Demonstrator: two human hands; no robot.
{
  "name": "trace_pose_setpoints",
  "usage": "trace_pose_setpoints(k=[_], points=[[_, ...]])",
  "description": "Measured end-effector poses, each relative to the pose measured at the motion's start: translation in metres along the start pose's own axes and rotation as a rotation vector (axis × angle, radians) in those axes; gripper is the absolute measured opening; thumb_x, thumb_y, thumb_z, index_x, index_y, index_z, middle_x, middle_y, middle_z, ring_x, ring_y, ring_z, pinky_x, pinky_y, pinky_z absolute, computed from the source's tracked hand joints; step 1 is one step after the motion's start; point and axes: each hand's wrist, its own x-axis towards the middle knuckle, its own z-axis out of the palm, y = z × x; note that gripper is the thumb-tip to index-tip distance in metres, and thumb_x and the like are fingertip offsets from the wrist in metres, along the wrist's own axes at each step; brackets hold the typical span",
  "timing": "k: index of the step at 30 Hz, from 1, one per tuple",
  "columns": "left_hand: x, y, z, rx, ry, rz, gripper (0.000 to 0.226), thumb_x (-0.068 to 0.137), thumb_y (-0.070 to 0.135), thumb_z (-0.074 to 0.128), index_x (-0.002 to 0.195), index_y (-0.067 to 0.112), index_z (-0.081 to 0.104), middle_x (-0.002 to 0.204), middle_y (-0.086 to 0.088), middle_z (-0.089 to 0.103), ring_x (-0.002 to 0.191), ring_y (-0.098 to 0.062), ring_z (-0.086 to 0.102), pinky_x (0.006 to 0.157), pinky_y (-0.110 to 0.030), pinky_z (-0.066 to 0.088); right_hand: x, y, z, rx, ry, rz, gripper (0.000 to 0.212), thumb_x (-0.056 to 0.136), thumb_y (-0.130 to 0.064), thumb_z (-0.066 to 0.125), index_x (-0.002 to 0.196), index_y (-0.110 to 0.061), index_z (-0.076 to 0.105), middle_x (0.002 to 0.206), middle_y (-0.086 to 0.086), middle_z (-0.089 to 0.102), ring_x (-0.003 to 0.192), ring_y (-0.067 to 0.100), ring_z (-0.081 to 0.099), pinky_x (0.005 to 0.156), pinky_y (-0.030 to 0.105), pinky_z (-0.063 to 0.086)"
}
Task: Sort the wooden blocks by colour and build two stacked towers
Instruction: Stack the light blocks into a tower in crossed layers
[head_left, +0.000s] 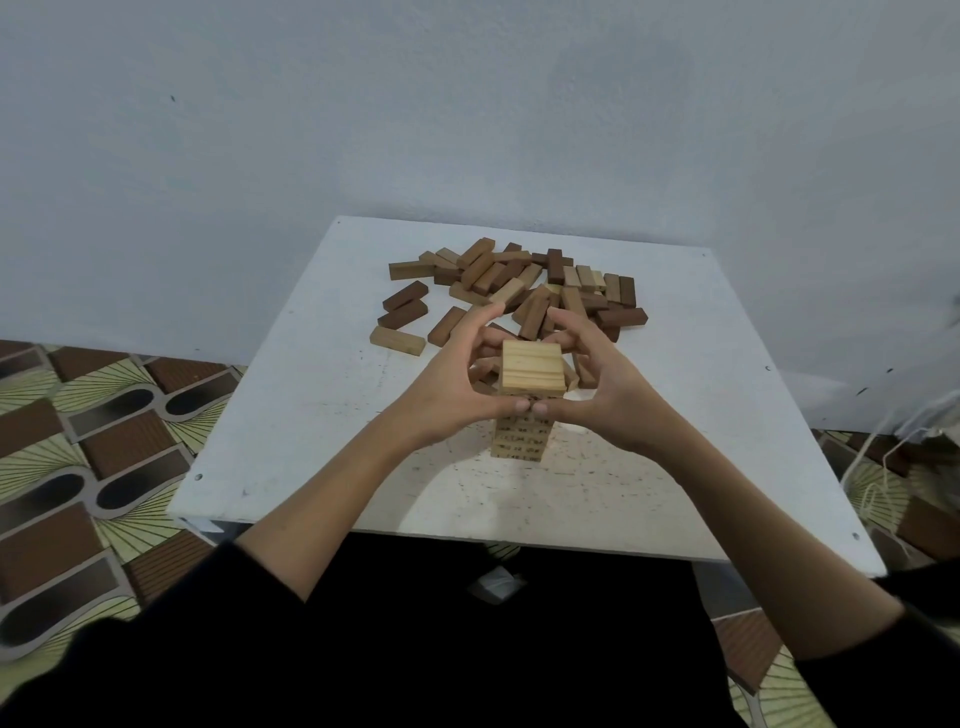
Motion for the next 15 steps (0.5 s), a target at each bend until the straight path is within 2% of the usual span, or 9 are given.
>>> trace_pose_setpoints(k=[2,5,9,12,14,15], points=[[0.000,0.000,0.000,-0.022,-0.005,-0.006,0.093,0.072,0.006,0.080,0.144,0.025,0.025,0.122,-0.001,0.055,0.113,-0.003,0.054,0.087,-0.014,0.047,0.001,-0.001,-0.001,0.003,-0.009,0.008,0.087,0.073,-0.012,0.079,0.143,-0.022,0.028,0.115,-0.010,0.049,0.112,0.003,0.048,0.095,0.007,0.034],[0.000,0.001,0.000,-0.057,-0.003,-0.009,0.093,0.071,0.002,0.079,0.143,0.024,0.025,0.120,-0.001,0.056,0.111,-0.003,0.055,0.086,-0.015,0.047,0.000,-0.002,-0.001,0.012,-0.019,0.014,0.086,0.073,-0.011,0.078,0.143,-0.021,0.029,0.113,-0.011,0.049,0.109,-0.003,0.047,0.088,-0.003,0.031],[0.001,0.002,0.000,-0.078,-0.011,-0.008,0.095,0.069,0.009,0.082,0.143,0.026,0.025,0.119,0.001,0.056,0.112,-0.001,0.054,0.089,-0.017,0.046,0.001,-0.004,-0.002,0.033,-0.026,0.036,0.088,0.073,-0.009,0.078,0.144,-0.018,0.027,0.114,-0.010,0.049,0.109,-0.002,0.048,0.088,-0.004,0.032],[-0.004,0.001,-0.002,-0.090,-0.038,-0.006,0.101,0.058,0.038,0.086,0.139,0.040,0.025,0.132,0.005,0.049,0.123,0.001,0.047,0.098,-0.017,0.040,-0.002,-0.004,-0.003,0.073,-0.065,0.064,0.105,0.068,-0.014,0.082,0.149,-0.021,0.015,0.134,-0.008,0.040,0.125,0.003,0.038,0.098,0.005,0.031],[-0.008,0.004,-0.001,-0.120,-0.041,-0.021,0.116,0.047,0.069,0.080,0.142,0.039,0.022,0.147,0.009,0.035,0.134,0.002,0.033,0.105,-0.019,0.033,-0.005,-0.003,-0.003,0.153,-0.066,0.102,0.110,0.069,-0.019,0.083,0.149,-0.028,0.008,0.148,-0.012,0.024,0.129,-0.004,0.026,0.094,0.006,0.036],[-0.010,0.006,0.000,-0.135,-0.037,-0.037,0.120,0.043,0.082,0.070,0.143,0.036,0.023,0.149,0.011,0.031,0.135,0.003,0.031,0.105,-0.019,0.033,-0.007,-0.005,0.000,0.196,-0.052,0.115,0.104,0.074,-0.024,0.078,0.149,-0.029,0.006,0.150,-0.014,0.019,0.128,-0.007,0.024,0.092,0.007,0.038]])
